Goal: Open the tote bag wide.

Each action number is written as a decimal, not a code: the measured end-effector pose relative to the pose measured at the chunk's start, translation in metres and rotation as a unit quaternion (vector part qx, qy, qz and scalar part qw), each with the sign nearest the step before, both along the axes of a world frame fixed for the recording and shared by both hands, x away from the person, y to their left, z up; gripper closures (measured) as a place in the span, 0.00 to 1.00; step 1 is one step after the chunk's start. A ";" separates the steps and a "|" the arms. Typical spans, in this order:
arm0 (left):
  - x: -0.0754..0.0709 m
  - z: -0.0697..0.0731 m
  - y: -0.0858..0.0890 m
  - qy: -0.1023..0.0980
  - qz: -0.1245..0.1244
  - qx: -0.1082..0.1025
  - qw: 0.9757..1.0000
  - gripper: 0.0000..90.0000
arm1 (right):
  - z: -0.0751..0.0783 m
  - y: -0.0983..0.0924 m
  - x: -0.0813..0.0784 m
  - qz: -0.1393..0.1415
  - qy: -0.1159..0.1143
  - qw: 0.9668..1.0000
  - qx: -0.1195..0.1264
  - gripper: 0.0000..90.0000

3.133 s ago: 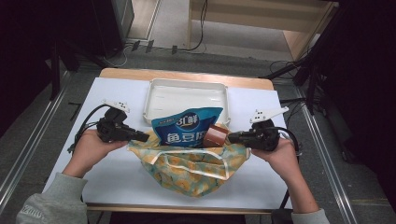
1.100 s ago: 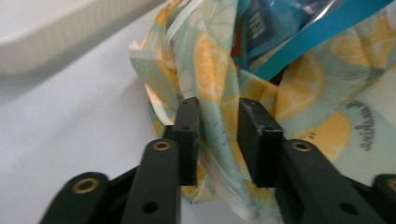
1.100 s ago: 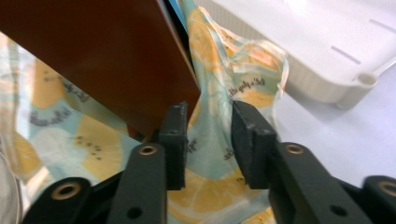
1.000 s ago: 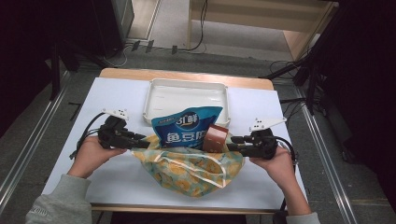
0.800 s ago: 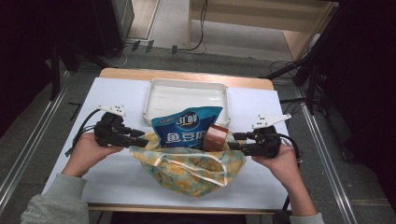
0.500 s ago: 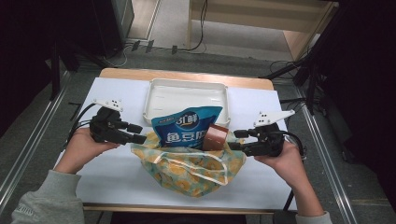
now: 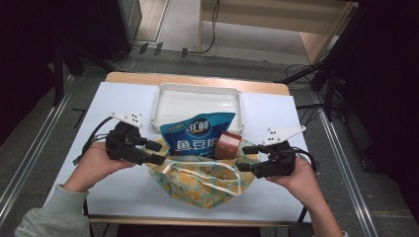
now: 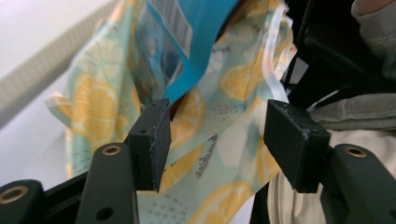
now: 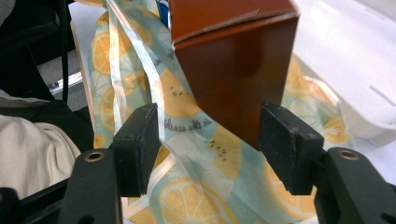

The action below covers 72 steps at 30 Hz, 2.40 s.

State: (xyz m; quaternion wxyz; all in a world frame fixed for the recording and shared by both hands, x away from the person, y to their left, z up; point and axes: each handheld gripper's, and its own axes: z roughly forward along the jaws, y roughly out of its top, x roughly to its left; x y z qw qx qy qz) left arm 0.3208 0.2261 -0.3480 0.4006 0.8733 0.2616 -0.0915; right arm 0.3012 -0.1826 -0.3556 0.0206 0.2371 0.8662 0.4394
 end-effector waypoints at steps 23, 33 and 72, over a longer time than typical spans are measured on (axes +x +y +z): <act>-0.009 -0.045 -0.001 0.018 0.006 0.000 1.000 0.44 | -0.033 0.012 -0.003 0.009 0.008 1.000 -0.001 0.47; -0.016 -0.049 -0.006 0.004 0.008 0.020 1.000 0.78 | -0.039 0.011 -0.004 0.002 0.012 1.000 -0.003 0.72; -0.045 -0.063 0.004 0.002 0.008 -0.009 1.000 0.98 | -0.065 0.013 -0.032 0.036 0.031 0.999 0.010 0.99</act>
